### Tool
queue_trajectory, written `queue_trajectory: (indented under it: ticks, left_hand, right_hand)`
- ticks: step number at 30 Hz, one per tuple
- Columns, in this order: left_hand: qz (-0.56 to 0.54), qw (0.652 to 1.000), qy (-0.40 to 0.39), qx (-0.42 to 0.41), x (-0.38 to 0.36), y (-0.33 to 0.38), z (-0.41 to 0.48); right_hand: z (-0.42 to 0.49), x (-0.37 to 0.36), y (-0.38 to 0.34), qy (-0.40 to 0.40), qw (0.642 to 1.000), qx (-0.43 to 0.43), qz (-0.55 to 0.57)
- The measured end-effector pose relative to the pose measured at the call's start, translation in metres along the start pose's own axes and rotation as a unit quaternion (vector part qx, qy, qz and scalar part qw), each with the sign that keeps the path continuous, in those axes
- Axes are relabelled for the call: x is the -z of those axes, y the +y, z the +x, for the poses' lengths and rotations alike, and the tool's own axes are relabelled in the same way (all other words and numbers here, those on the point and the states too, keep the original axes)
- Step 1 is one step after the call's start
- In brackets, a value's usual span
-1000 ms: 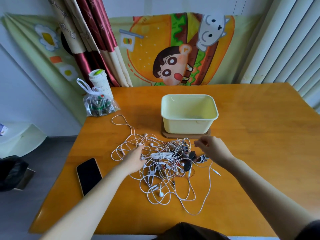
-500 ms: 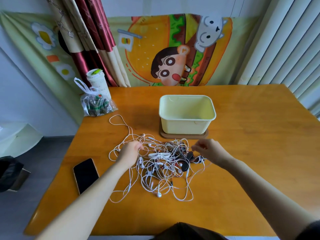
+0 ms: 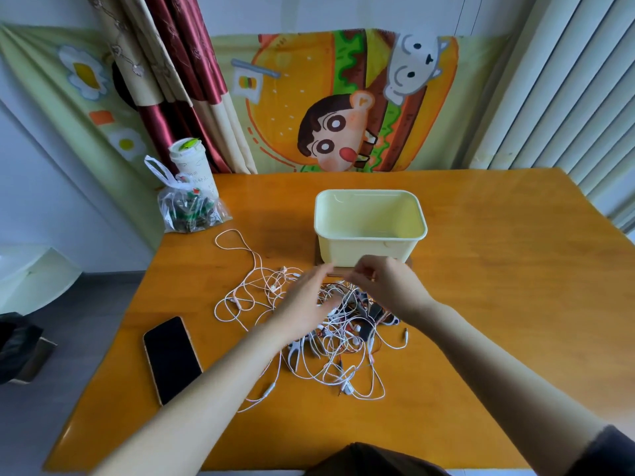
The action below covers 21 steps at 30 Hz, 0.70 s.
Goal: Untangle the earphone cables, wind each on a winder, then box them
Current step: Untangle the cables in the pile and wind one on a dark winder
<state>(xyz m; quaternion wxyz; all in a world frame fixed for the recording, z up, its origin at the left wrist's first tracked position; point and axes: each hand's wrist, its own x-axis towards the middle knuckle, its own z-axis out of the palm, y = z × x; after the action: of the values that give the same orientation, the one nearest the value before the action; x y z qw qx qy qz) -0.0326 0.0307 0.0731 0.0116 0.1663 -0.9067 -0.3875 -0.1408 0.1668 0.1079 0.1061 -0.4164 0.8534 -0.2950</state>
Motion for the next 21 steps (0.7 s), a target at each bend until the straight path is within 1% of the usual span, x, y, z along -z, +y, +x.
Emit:
queue_trajectory:
  ticks: [2,4,5,7,9,11,13,14,16,19,21]
  left_hand:
    - [-0.034,0.998,0.032,-0.046,-0.002,0.019,0.002]
    - [-0.043,0.997,0.055,-0.041,0.0,0.017,0.004]
    - [-0.043,0.997,0.063,-0.023,0.003,0.01,0.004]
    - [-0.057,0.993,0.096,0.043,0.01,-0.012,0.005]
    - [-0.068,0.981,0.133,0.125,0.017,-0.038,0.005]
    - [-0.063,0.966,0.153,0.196,0.021,-0.064,0.0]
    - [-0.052,0.953,0.162,0.249,0.025,-0.086,-0.007]
    - [-0.041,0.95,0.16,0.263,0.025,-0.094,-0.01]
    - [-0.02,0.955,0.135,0.263,0.023,-0.101,-0.011]
    - [-0.018,0.972,0.083,0.221,0.015,-0.087,-0.008]
    - [-0.036,0.979,0.055,0.195,0.01,-0.069,-0.005]
  right_hand:
    - [0.002,-0.004,-0.01,0.006,0.999,0.023,0.026]
    - [0.001,-0.005,-0.008,0.004,0.998,0.019,0.064]
    - [-0.001,-0.004,-0.003,-0.005,0.997,0.013,0.073]
    - [-0.006,-0.003,0.01,-0.034,0.997,-0.013,0.073]
    - [-0.01,-0.003,0.028,-0.053,0.995,-0.051,0.072]
    - [-0.014,-0.003,0.047,-0.059,0.992,-0.095,0.06]
    - [-0.016,-0.001,0.065,-0.054,0.989,-0.131,0.043]
    - [-0.016,0.001,0.071,-0.048,0.988,-0.142,0.034]
    - [-0.016,0.004,0.075,-0.026,0.989,-0.148,0.008]
    - [-0.014,0.002,0.071,0.012,0.988,-0.15,-0.033]
    - [-0.014,-0.003,0.069,0.003,0.983,-0.17,-0.071]
